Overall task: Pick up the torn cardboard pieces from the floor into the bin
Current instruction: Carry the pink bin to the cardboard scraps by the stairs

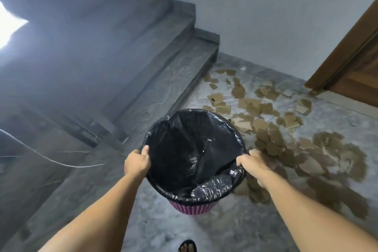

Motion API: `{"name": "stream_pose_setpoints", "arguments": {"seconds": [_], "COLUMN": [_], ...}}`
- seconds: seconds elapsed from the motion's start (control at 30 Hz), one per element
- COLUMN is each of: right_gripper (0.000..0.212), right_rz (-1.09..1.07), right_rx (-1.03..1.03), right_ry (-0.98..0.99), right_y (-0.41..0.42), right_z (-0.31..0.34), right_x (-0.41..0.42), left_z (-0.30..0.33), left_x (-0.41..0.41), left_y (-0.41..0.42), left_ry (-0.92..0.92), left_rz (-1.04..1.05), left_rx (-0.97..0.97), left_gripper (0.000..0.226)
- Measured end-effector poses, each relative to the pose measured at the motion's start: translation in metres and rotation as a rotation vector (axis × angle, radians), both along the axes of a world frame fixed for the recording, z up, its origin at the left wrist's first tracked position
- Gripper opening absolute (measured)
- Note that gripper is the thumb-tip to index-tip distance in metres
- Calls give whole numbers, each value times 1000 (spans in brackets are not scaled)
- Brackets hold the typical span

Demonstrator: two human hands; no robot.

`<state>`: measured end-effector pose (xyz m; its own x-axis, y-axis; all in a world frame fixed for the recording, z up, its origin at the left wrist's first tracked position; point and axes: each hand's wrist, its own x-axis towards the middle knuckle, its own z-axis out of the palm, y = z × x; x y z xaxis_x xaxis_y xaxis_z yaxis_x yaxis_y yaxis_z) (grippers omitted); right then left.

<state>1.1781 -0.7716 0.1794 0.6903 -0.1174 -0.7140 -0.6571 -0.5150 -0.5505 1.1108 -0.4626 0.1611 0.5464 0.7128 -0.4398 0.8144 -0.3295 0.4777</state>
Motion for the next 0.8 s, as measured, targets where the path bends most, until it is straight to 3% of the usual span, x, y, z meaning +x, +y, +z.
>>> {"name": "stream_pose_setpoints", "arguments": {"seconds": [0.2,0.33,0.43,0.57,0.8], "right_gripper": [20,33,42,33,42], "right_rz": [89,148,186,271,330], "right_rx": [53,8,-35,-77,-164], "right_ry": [28,-16,-47,-89,-70], "right_y": [76,121,144,161,168], "right_z": [-107,-165,-198,-238,-269], "right_x": [38,62,75,87,78], "left_z": [-86,-137,-168,-201,-242], "left_x": [1,5,12,14,-2], "left_y": [71,100,114,126,135], "left_ry": [30,57,60,130,189], "left_rz": [110,166,183,145,154], "left_rx": [6,-53,-102,-125,-239], "left_gripper": [53,51,34,26,14]}}
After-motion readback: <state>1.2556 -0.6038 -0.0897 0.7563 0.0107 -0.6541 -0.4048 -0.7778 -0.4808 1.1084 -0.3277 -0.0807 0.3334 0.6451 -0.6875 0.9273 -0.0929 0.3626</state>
